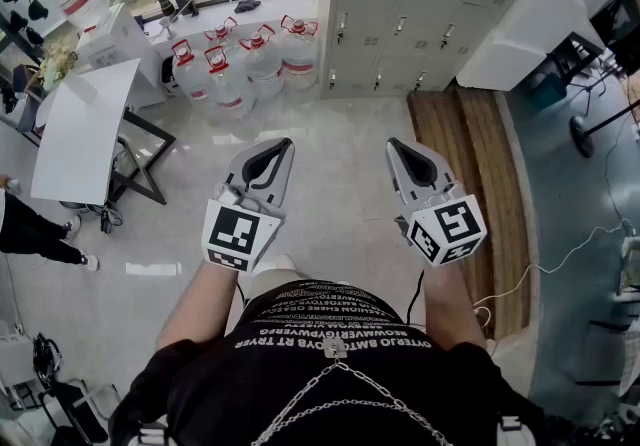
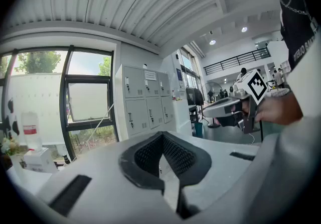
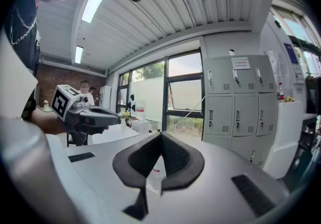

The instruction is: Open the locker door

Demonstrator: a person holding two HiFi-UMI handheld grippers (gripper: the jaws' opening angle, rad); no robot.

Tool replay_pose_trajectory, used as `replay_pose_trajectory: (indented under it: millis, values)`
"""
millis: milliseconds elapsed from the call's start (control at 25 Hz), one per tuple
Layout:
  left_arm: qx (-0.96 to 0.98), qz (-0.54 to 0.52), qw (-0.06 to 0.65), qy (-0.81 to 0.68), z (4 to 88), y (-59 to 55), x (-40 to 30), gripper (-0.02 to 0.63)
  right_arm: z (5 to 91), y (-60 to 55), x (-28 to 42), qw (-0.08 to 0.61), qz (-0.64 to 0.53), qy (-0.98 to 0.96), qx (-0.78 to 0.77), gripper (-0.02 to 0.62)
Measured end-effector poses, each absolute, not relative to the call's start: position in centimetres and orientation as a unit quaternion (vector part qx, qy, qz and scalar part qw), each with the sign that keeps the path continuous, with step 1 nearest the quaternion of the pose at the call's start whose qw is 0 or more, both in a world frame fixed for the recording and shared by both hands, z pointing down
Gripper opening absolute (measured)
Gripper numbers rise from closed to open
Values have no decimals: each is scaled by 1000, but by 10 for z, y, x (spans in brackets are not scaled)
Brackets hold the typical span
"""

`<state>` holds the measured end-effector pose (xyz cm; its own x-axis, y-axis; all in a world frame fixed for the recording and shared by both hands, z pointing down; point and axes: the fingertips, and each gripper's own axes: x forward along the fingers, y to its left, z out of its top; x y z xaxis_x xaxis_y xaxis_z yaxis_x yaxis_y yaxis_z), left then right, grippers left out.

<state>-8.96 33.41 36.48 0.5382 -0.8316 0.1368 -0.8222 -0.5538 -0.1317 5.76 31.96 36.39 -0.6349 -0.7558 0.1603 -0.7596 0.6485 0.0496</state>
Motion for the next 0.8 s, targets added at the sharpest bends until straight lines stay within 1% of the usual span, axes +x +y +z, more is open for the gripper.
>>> replay_pose_trajectory:
  millis: [120, 360, 480, 520, 560, 600, 680, 800]
  values:
    - [-878, -85, 25, 470, 371, 321, -116, -2, 374, 312, 26, 95, 13, -906, 412, -5]
    - [-887, -69, 23, 455, 366, 307, -162, -2, 377, 295, -15, 89, 36, -899, 428, -5]
    - [-895, -59, 30, 440, 360, 304, -176, -2, 372, 296, -26, 72, 50, -900, 427, -5]
    - [-896, -56, 28, 440, 361, 301, -179, -2, 372, 297, -27, 71, 56, -899, 429, 14]
    - [-896, -53, 23, 440, 362, 298, -182, -2, 374, 296, -28, 74, 60, -897, 432, 51]
    - [-896, -50, 16, 441, 365, 295, -185, -2, 375, 295, -28, 79, 62, -894, 436, 68]
    - [-897, -50, 5, 440, 375, 291, -190, -2, 380, 290, -29, 84, 61, -890, 444, 79]
    - [-897, -59, -1, 438, 388, 282, -193, -2, 387, 277, -29, 81, 62, -883, 459, 122]
